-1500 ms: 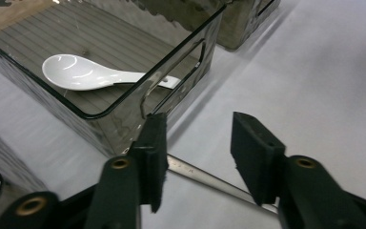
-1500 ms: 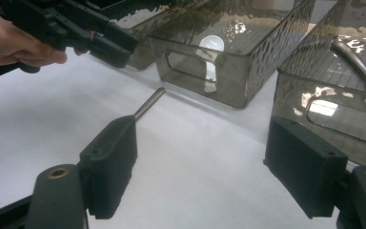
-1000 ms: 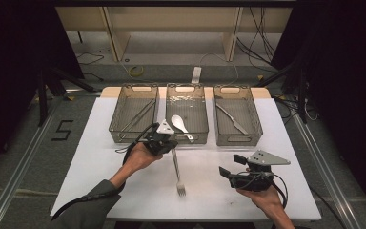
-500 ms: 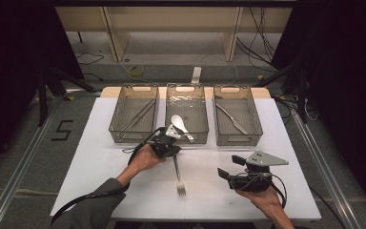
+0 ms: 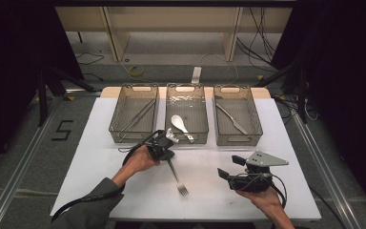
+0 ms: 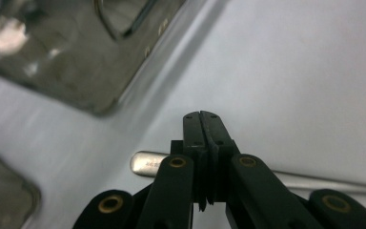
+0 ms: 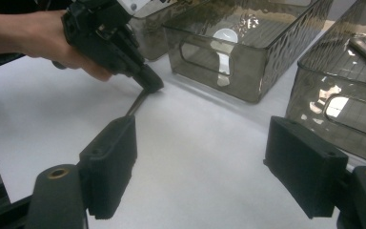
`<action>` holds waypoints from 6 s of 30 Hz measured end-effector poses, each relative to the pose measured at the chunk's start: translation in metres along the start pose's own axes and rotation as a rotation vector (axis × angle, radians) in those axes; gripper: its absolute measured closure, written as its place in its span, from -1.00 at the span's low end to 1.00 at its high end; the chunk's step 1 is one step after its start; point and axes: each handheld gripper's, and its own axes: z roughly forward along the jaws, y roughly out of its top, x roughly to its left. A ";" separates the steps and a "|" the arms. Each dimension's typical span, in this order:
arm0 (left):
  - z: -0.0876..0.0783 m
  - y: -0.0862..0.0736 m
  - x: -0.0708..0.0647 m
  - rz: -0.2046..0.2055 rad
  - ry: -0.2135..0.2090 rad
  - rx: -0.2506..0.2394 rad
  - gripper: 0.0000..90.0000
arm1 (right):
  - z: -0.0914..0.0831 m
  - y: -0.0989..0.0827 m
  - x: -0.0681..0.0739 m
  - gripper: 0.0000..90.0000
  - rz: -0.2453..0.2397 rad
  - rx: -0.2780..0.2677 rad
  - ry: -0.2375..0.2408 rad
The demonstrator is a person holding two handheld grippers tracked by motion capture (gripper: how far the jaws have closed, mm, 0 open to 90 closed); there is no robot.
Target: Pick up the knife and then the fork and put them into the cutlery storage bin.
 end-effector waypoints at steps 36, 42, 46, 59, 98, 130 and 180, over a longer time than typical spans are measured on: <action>-0.045 -0.059 -0.046 -0.021 -0.104 0.263 0.97 | 0.001 0.001 0.003 -0.40 -0.020 0.017 0.002; -0.048 -0.059 -0.048 -0.026 -0.090 0.244 0.95 | 0.001 0.001 0.004 -0.40 -0.026 0.018 0.002; -0.051 -0.057 -0.049 -0.029 -0.092 0.229 0.61 | 0.002 0.001 0.003 -0.40 -0.023 0.021 0.002; -0.045 -0.053 -0.063 0.008 -0.090 0.265 0.10 | 0.002 0.001 0.003 -0.40 -0.027 0.021 0.003; -0.043 -0.054 -0.061 0.078 -0.136 0.235 0.80 | 0.004 0.001 0.004 -0.40 -0.035 0.034 0.004; -0.058 -0.021 -0.076 0.123 -0.217 0.190 0.79 | 0.044 0.009 0.071 -0.40 -0.333 0.119 0.175; -0.065 0.007 -0.084 0.162 -0.304 0.205 0.46 | 0.080 -0.014 0.109 0.96 -1.003 0.316 0.063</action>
